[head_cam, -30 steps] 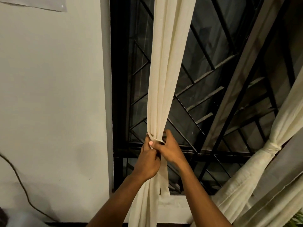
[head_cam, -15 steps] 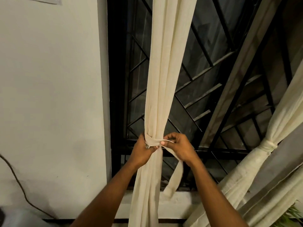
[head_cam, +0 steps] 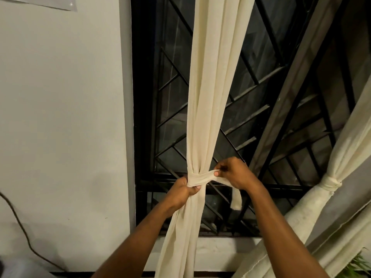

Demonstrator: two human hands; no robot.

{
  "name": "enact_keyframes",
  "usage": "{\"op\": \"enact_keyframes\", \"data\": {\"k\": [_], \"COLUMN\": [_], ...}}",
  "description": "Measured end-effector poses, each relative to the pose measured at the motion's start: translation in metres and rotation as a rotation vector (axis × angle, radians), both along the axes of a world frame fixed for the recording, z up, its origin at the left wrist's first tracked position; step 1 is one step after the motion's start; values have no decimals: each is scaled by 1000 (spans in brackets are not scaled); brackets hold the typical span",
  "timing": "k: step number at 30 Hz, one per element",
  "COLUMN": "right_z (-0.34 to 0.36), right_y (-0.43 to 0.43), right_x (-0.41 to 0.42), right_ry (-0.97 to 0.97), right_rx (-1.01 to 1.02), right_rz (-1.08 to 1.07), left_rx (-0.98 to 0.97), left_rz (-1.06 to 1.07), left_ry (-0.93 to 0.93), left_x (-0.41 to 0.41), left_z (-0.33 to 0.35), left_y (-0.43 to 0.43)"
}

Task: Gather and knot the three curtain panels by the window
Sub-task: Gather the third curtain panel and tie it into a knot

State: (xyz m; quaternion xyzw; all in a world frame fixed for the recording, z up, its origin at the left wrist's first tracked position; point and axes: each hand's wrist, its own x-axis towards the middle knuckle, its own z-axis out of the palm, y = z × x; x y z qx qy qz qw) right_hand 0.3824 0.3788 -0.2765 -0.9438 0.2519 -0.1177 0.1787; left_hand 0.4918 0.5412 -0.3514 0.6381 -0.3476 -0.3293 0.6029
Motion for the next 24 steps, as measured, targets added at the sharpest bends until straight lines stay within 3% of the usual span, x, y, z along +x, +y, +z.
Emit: {"op": "enact_keyframes", "data": {"k": [2, 5, 7, 14, 15, 18, 24], "right_z": [-11, -24, -25, -25, -26, -28, -31], "right_y": [14, 42, 54, 63, 65, 70, 62], "right_x": [10, 23, 24, 7, 6, 12, 13], "right_ry": [-56, -302, -396, -539, -504, -437, -476], "right_rx": [-137, -24, 150, 1068, 1079, 820, 806], "right_rz": [-54, -6, 19, 264, 295, 226, 115], "left_rx": [18, 24, 16, -92, -128, -200, -355], "left_rz": [-25, -34, -10, 73, 91, 175, 391], "left_ry": [-24, -50, -50, -39, -37, 2, 68], "left_x": [-8, -15, -15, -20, -23, -28, -35], "left_z": [0, -1, 0, -5, -3, -6, -18], "left_y": [-3, -5, -3, 6, 5, 4, 24]}}
